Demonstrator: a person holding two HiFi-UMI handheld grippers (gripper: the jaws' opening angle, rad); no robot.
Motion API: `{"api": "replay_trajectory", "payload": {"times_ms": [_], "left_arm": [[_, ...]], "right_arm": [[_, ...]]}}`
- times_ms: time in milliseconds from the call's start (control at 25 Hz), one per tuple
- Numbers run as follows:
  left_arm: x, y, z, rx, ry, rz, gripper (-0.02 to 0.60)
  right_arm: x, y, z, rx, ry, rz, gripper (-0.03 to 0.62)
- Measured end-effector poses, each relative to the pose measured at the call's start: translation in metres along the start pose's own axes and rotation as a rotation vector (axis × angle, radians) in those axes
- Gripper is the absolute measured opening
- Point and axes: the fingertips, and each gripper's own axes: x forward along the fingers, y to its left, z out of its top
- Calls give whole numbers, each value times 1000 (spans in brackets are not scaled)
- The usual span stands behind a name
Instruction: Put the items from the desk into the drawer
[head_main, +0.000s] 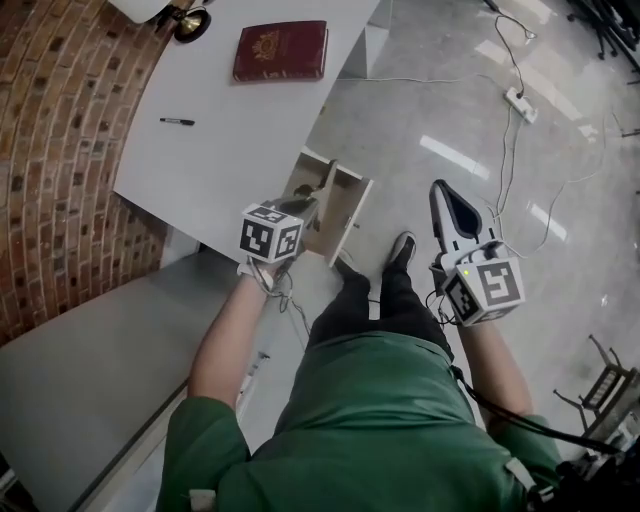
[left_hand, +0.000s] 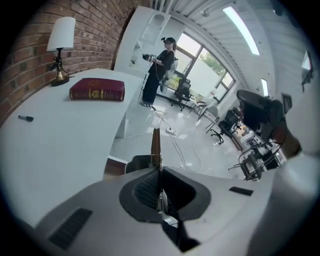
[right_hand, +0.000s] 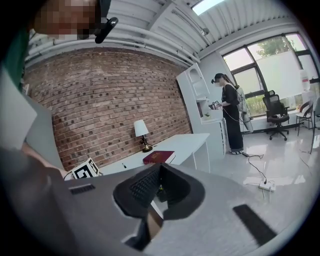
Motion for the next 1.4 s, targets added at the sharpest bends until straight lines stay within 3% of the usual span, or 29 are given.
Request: {"api": "replay_trajectory", "payload": {"times_ms": [160,760,920,1160,1400], "left_arm": [[37,0,-34,-2,86,7,9],[153,61,-147,-41,257,80,9],[187,78,-176,-27,299,60,9],[217,98,-189,15,365,72,9],[238,116,-195,27,354,95,9]], "right_arm": [[1,-7,-16,-10,43,7,3],[5,-19,-104,-10,227,25,3],[7,-24,-133,14,292,25,3],[17,-27,-161,39,342,26,3],[27,-33,-187,55,372,16,3]]}}
